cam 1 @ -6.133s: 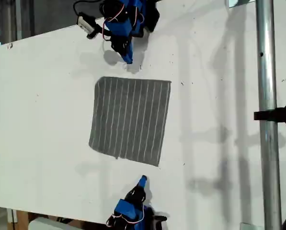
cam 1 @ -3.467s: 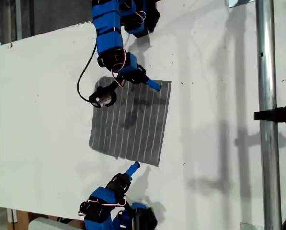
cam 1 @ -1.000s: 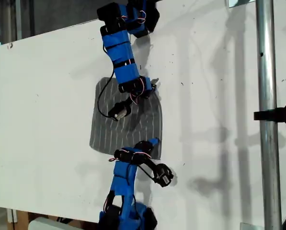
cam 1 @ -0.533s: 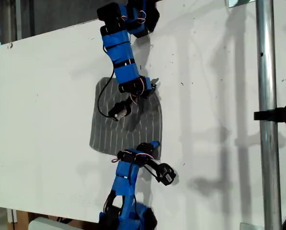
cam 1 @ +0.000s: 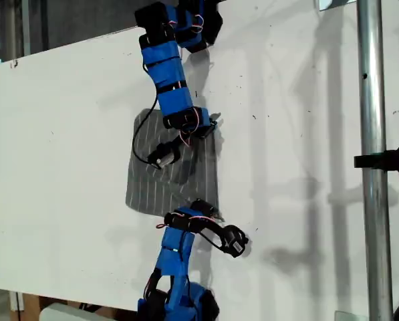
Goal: Grasp corners of a towel and fold twice.
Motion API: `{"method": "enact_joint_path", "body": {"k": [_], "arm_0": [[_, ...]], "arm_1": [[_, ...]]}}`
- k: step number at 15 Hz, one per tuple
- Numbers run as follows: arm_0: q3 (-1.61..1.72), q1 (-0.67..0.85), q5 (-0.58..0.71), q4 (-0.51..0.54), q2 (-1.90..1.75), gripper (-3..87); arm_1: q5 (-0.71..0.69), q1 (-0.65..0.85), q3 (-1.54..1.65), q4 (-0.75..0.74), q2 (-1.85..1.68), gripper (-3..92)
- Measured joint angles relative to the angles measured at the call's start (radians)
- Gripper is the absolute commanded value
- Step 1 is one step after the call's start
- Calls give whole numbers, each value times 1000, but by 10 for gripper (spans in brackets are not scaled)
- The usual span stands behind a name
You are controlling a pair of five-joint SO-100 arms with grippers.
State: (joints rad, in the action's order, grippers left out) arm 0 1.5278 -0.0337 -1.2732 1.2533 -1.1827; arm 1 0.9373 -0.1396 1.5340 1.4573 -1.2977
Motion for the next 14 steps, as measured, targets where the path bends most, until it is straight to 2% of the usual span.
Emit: {"method": "enact_joint_path", "body": {"k": [1, 3, 5, 7, 9, 11, 14], "arm_0": [[-32, 0, -3, 54, -8, -28], [-172, -6, -5, 229, -8, -28], [-278, -46, 2, 356, -17, -28], [-304, -123, -18, 393, -109, -28], [-264, -163, -89, 403, -232, -28], [-199, -104, -61, 394, -250, -28], [-181, 118, 150, 357, -249, -28]], "arm_1": [[0, 2, 0, 3, -34, -2], [0, -26, -34, 23, -124, -2], [17, -97, -100, 8, -156, -3], [49, -209, -232, 3, -91, -3], [92, -244, -308, 6, -74, -3], [153, -166, -236, 66, -86, -3], [149, 48, -92, 156, -190, -3]]}}
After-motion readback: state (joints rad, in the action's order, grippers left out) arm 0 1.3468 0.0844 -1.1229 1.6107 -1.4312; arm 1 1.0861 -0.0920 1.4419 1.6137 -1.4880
